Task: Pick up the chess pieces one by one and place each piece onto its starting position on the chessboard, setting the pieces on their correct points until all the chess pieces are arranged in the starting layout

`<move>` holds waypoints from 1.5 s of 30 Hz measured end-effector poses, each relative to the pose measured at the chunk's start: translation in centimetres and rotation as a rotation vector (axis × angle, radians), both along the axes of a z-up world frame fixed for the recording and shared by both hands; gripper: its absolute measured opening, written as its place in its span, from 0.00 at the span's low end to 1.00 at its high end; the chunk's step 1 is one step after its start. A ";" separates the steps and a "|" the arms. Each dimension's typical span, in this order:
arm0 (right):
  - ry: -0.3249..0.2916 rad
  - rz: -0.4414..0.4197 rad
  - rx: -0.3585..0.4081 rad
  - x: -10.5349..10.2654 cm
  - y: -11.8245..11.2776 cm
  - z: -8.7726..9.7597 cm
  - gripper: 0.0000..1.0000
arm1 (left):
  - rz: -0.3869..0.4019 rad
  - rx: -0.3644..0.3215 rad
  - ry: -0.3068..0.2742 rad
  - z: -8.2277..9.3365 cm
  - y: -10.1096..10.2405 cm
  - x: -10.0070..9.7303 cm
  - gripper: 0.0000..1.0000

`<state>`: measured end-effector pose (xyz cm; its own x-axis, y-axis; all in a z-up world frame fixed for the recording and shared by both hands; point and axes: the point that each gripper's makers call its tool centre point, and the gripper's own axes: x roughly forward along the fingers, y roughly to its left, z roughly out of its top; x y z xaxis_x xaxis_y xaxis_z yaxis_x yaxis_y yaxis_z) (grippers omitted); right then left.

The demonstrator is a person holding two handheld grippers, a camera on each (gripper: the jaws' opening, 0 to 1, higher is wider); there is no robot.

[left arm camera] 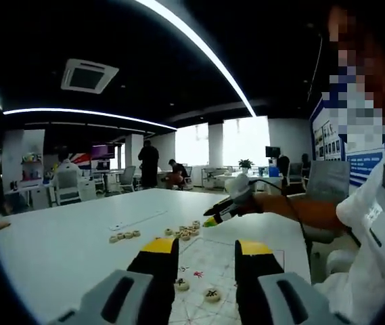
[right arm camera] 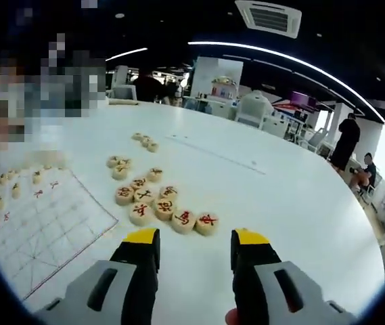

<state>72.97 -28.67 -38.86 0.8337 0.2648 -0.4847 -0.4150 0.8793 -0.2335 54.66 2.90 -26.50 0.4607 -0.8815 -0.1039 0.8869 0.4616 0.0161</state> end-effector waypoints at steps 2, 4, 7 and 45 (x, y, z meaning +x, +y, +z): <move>-0.002 0.000 -0.022 0.4 -0.2 -0.2 0.39 | 0.001 0.004 0.002 -0.2 -0.1 0.0 0.35; 0.001 -0.001 -0.004 0.9 -0.3 -0.3 0.39 | 0.003 0.007 0.001 -0.4 -0.2 0.1 0.34; 0.021 0.008 0.006 1.3 -0.2 -0.7 0.39 | -0.005 0.000 0.006 -0.3 -0.3 0.0 0.34; -0.155 0.113 0.229 -15.5 4.8 8.3 0.19 | -0.046 0.006 0.046 -1.2 -1.2 -0.4 0.34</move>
<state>57.44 -23.83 -30.53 0.8520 0.4478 -0.2714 -0.4882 0.8667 -0.1026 54.30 1.71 -27.72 0.4146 -0.9008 -0.1293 0.9069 0.4207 -0.0227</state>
